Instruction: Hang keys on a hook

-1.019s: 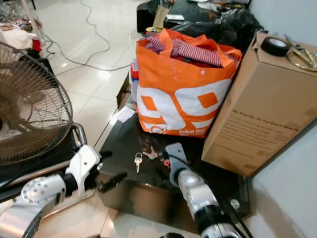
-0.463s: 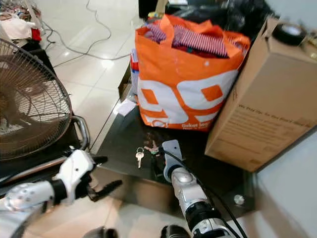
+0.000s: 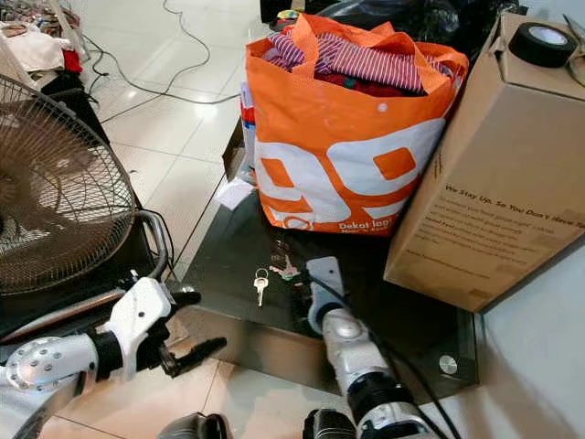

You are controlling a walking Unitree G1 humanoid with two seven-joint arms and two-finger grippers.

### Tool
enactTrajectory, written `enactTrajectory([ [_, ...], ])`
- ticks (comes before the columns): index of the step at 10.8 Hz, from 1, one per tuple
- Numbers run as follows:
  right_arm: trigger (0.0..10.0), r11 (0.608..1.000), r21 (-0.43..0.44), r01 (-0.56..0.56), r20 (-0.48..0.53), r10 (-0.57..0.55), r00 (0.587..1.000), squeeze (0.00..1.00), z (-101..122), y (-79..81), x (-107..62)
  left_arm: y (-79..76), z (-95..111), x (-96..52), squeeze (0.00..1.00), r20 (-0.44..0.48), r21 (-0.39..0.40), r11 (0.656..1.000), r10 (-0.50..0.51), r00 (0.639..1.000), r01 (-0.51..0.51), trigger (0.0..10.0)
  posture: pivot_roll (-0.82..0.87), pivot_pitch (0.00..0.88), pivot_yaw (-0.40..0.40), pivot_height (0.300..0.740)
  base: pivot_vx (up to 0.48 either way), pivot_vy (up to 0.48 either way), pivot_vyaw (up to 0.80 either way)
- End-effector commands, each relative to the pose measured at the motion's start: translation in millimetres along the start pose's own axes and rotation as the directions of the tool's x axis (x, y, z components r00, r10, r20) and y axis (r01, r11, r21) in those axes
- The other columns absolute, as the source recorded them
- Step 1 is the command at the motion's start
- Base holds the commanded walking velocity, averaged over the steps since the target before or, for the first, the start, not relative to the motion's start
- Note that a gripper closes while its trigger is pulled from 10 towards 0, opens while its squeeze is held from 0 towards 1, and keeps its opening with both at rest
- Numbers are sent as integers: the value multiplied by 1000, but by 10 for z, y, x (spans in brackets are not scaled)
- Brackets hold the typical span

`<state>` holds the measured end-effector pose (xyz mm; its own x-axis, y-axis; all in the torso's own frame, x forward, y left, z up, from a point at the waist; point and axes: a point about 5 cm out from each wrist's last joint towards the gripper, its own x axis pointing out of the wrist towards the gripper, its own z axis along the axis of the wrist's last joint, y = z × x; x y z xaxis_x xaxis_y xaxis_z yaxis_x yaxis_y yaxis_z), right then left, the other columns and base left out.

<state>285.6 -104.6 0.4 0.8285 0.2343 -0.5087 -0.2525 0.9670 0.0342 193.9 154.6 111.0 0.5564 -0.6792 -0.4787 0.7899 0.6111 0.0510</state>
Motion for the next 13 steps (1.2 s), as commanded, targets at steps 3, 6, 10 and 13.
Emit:
enactTrajectory([
  [3, 2667, 999, -41, -28, 1, 28, 1000, 0, 27, -45, -5, -39, 22, 0, 0, 2, 10, 1000, -20, 1000, 20, 10000, -16, 140, 15, 740, 0, 0, 0],
  [6, 10000, 992, -91, -87, -46, 83, 995, 0, -14, -97, -30, -40, 29, 40, 0, 8, 12, 1000, -23, 1000, 23, 10000, -24, 128, 11, 740, 0, 0, 0],
  [10, 9333, 992, -101, -71, -82, 62, 995, 0, -92, -165, -59, -50, 36, 59, 0, 17, 9, 999, -33, 999, 33, 10000, -24, 117, 10, 740, 0, 0, 0],
  [13, 3333, 994, -88, -60, -84, 52, 995, 0, -93, -190, -62, -66, 23, 50, 0, 11, 8, 999, -50, 999, 50, 10000, -24, 115, 11, 740, 0, 0, 0],
])
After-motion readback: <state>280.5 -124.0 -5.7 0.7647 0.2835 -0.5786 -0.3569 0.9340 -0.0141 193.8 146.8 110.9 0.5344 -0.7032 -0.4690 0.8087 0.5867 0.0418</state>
